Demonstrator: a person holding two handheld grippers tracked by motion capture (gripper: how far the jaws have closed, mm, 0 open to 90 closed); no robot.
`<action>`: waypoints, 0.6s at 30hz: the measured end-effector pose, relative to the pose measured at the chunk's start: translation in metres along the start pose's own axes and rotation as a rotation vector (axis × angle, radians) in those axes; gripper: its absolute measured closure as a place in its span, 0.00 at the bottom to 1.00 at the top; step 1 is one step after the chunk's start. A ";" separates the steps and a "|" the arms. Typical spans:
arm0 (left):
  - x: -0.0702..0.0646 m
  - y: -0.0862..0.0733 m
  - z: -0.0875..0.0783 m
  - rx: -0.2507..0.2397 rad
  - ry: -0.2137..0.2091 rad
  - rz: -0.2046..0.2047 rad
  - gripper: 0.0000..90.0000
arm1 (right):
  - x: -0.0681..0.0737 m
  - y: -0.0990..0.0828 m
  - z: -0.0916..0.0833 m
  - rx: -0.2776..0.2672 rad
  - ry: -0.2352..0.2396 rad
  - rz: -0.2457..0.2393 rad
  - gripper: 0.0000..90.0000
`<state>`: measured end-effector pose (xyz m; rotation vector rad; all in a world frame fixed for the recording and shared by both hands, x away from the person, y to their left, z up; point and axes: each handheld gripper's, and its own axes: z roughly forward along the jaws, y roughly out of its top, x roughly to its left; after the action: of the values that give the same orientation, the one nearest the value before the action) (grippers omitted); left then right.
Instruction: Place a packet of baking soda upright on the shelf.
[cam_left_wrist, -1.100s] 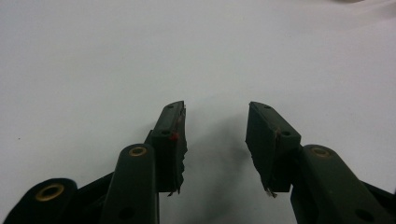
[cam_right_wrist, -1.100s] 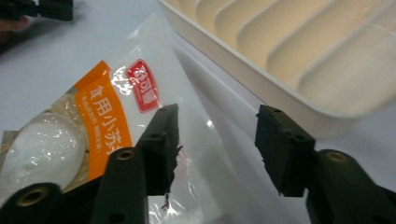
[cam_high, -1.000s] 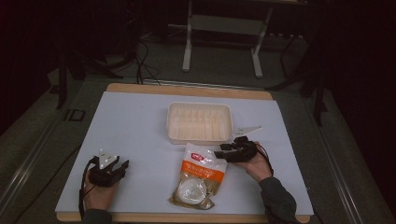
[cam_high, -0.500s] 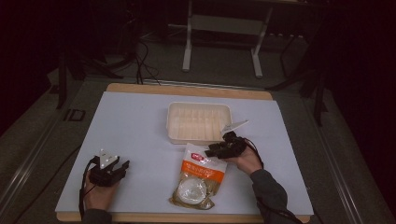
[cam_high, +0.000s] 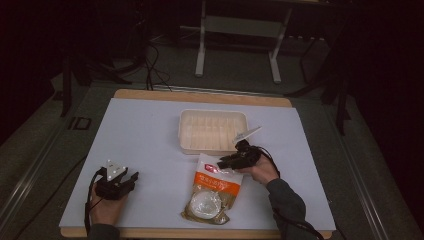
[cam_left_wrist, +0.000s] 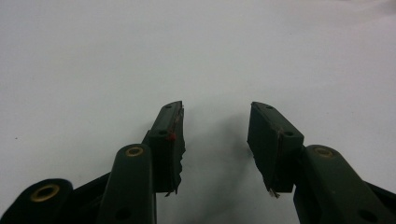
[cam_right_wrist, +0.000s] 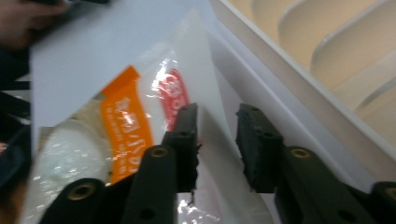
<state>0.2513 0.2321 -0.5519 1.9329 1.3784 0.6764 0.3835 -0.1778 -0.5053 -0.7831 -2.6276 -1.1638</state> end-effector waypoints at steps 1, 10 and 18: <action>0.000 0.000 0.000 0.000 0.002 0.001 0.61 | 0.001 0.001 -0.003 -0.006 0.037 -0.003 0.84; 0.000 0.000 0.000 0.000 0.003 0.002 0.61 | 0.000 0.005 0.005 0.091 0.052 -0.021 0.82; 0.000 0.000 0.000 0.000 0.002 0.002 0.61 | 0.004 0.007 0.015 0.159 0.055 -0.031 0.87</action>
<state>0.2512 0.2318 -0.5518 1.9343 1.3782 0.6794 0.3850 -0.1615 -0.5101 -0.6735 -2.6554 -0.9541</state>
